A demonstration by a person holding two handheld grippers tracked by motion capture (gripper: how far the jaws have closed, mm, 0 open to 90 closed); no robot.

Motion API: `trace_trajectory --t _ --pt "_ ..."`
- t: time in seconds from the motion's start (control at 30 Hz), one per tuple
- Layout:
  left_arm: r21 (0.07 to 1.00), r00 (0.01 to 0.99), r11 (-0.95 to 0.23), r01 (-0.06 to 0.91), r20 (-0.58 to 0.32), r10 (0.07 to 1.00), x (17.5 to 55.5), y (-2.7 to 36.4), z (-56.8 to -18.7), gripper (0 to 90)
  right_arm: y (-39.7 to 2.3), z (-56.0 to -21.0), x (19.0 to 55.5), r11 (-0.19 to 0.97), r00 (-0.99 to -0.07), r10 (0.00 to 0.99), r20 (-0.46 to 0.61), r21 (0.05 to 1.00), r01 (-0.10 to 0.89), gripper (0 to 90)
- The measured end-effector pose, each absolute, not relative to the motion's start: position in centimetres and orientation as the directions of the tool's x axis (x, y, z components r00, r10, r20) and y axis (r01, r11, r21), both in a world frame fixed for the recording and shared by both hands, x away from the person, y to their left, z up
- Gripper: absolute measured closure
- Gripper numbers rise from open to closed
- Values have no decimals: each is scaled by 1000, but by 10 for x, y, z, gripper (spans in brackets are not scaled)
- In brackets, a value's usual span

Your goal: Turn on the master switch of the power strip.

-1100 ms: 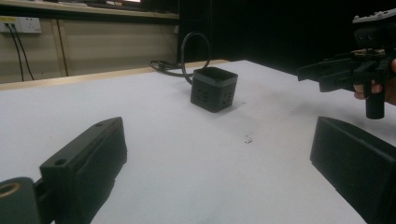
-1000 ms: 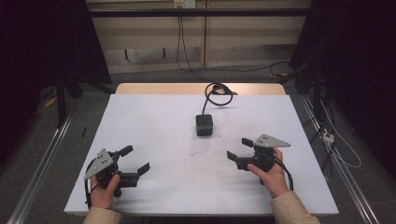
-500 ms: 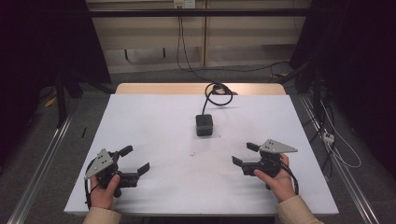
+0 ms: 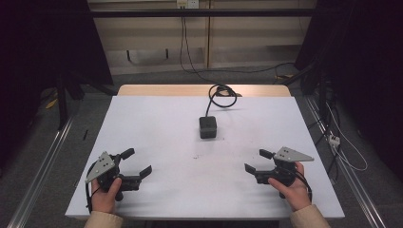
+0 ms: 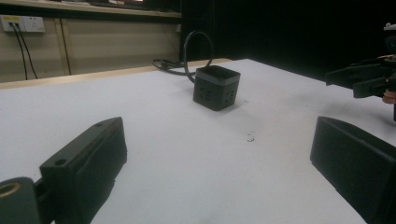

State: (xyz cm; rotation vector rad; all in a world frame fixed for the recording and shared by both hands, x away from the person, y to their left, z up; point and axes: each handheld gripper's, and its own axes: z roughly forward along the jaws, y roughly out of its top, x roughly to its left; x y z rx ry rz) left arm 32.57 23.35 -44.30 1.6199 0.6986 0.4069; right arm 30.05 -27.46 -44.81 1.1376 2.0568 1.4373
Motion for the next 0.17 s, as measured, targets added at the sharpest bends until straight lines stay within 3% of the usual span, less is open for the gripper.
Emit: trace_trajectory --t 0.17 --pt "976 750 -56 211 -124 650 326 234 -443 34 -278 -449 298 144 -592 794 136 905 401 140"
